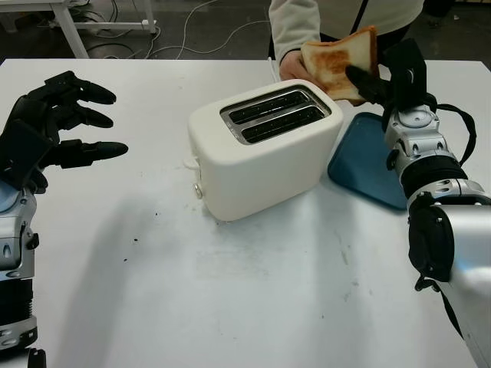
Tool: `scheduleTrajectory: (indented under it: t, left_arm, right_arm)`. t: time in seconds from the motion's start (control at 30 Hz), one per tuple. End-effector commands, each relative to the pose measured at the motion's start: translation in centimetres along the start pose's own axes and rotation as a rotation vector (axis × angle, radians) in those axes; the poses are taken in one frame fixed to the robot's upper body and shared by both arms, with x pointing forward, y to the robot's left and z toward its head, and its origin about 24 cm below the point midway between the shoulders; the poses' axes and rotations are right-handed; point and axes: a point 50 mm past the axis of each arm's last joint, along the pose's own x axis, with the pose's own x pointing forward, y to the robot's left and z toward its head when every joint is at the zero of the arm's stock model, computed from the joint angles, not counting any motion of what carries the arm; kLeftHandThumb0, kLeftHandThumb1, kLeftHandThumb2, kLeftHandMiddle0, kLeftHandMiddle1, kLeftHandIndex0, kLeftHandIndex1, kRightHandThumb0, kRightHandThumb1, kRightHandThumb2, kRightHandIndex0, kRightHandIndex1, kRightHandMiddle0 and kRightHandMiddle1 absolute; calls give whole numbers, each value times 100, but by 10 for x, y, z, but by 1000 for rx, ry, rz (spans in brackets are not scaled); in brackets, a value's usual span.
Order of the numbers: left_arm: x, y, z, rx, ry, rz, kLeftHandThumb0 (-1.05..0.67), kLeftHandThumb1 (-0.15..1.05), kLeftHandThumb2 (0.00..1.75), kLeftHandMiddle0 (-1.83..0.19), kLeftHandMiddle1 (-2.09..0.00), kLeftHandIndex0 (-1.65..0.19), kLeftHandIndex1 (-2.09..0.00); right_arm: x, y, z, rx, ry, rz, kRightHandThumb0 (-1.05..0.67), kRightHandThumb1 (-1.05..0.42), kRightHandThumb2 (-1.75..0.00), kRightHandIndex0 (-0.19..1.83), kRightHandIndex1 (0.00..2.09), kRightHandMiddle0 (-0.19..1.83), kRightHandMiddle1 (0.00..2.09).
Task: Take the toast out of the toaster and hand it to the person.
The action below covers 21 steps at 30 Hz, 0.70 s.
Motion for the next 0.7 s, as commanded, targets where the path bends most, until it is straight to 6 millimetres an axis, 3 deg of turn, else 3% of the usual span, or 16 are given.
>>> scheduleTrajectory:
  t: [0.0,0.07,0.17,0.27,0.4,0.53,0.67]
  left_arm:
    - [0,-1,-1,-10,-6,-7,-105,49,0,-47,-118,-47,-106]
    - [0,0,-1,-6,-4,-6,-105,50,0,-46,-118,-47,-106]
    - [0,0,-1,-6,-5,-6,-105,49,0,-47,-117,-48,-106]
    - [0,0,0,-3,-4,-3,-105,48,0,-47,-118,-48,-106]
    - [-1,0,-1,-2,-3,-1,-105,49,0,-46,-118,-48,-106]
    - [-1,-1,-1,-2,-8,-1,-105,49,0,-47,-119,-48,-106]
    - [-1,-1,-1,-2,-11,1,-105,49,0,-47,-120,-47,-107]
  right_arm:
    - [-1,0,-2,-35,-23,10,-25,-92,-11,105,175,85,174]
    - [-1,0,-1,-57,-19,33,-29,-92,-10,102,175,81,170]
    - [-1,-1,0,-85,-31,72,-45,-92,-6,98,165,85,147]
    - [-1,-1,1,-24,-43,120,-60,-89,-1,84,112,82,87]
    - [-2,-1,1,13,-41,198,-56,-85,0,47,58,54,25]
    - [-2,-2,2,-25,-48,228,-62,-83,0,28,35,39,7]
    - [-3,-5,3,-86,-87,238,-91,-84,-1,14,25,27,1]
